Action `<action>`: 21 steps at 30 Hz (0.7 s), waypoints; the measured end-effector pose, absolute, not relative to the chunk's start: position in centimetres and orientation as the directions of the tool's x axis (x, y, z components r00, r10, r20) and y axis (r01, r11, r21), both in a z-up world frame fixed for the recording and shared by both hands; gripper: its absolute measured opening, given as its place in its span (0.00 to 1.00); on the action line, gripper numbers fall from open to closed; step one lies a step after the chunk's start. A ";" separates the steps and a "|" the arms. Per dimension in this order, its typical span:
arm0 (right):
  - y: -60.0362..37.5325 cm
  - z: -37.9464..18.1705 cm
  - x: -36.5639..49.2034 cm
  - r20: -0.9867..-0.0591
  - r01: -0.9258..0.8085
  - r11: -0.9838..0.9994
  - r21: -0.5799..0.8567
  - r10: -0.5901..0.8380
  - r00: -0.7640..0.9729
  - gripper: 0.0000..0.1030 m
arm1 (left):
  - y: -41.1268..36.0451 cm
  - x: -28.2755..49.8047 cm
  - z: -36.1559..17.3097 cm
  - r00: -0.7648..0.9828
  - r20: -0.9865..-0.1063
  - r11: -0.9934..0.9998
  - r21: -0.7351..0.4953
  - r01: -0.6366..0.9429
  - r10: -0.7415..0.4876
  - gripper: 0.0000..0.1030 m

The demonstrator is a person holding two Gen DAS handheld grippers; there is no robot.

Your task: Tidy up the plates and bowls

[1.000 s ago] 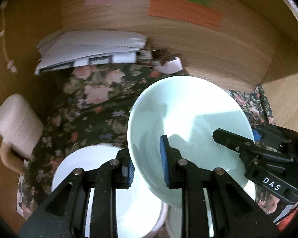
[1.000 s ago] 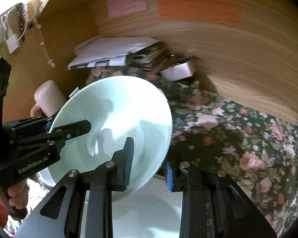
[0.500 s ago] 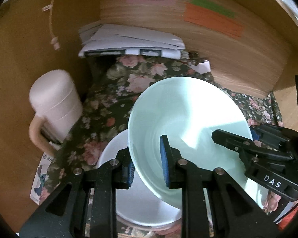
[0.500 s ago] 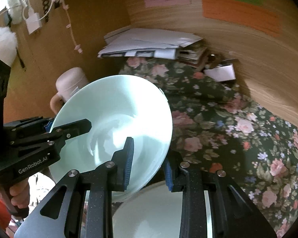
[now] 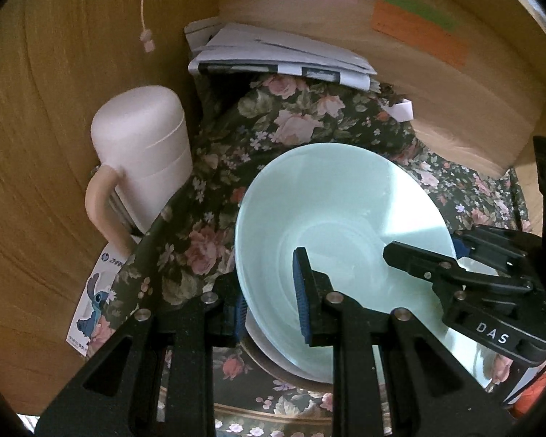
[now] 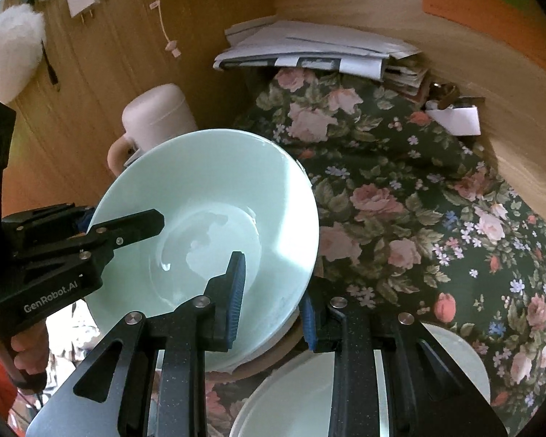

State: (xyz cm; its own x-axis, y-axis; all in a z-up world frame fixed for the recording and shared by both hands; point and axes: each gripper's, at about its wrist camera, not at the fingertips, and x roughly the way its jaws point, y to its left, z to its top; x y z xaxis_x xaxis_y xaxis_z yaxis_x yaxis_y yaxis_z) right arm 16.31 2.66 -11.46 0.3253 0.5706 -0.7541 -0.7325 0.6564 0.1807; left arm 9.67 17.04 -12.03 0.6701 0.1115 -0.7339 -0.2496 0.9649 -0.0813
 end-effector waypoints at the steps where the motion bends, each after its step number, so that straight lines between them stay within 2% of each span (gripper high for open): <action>1: 2.7 -11.6 16.3 -0.756 -0.732 0.656 0.182 0.570 0.323 0.25 | 17.1 9.8 -12.2 0.667 -0.737 0.965 -0.082 -0.249 0.110 0.22; 15: 2.1 -11.9 17.0 -0.770 -0.737 0.654 0.168 0.554 0.317 0.27 | 17.2 10.0 -13.6 0.656 -0.750 0.967 -0.102 -0.235 0.081 0.22; 21: 2.1 -11.1 16.4 -0.770 -0.761 0.640 0.104 0.537 0.346 0.27 | 17.1 10.0 -13.6 0.657 -0.750 0.967 -0.101 -0.234 0.081 0.22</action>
